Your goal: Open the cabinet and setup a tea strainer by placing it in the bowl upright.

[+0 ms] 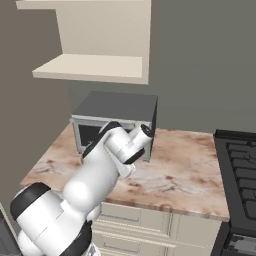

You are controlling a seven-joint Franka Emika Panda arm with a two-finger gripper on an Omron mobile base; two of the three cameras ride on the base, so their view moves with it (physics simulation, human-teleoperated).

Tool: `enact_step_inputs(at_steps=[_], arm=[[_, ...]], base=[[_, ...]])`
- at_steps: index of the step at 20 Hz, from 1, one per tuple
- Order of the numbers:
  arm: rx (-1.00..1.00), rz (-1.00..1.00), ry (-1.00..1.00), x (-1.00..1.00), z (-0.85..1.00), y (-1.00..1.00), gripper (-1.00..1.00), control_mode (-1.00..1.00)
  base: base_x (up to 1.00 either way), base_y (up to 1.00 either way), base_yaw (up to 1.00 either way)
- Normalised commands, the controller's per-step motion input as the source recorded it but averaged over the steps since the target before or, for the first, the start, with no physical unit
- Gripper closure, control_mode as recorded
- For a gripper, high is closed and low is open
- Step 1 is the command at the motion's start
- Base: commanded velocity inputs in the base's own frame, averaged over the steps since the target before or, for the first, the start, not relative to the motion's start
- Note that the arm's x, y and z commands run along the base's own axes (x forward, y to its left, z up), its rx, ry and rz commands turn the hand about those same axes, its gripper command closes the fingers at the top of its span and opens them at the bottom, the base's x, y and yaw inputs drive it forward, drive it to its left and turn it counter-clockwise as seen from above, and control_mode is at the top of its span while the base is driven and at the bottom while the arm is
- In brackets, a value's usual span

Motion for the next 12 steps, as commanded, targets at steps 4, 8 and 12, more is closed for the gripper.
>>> enact_step_inputs(at_steps=[4,8,12], arm=[[0.0,0.02,0.04,0.01,-0.03,0.0,1.0,-1.0],[0.0,0.0,0.02,0.0,0.0,0.0,1.0,-1.0],[0.0,0.0,0.0,0.0,0.0,0.0,1.0,-1.0]], base=[[0.0,0.0,0.0],[0.0,0.0,0.0],[0.0,0.0,0.0]])
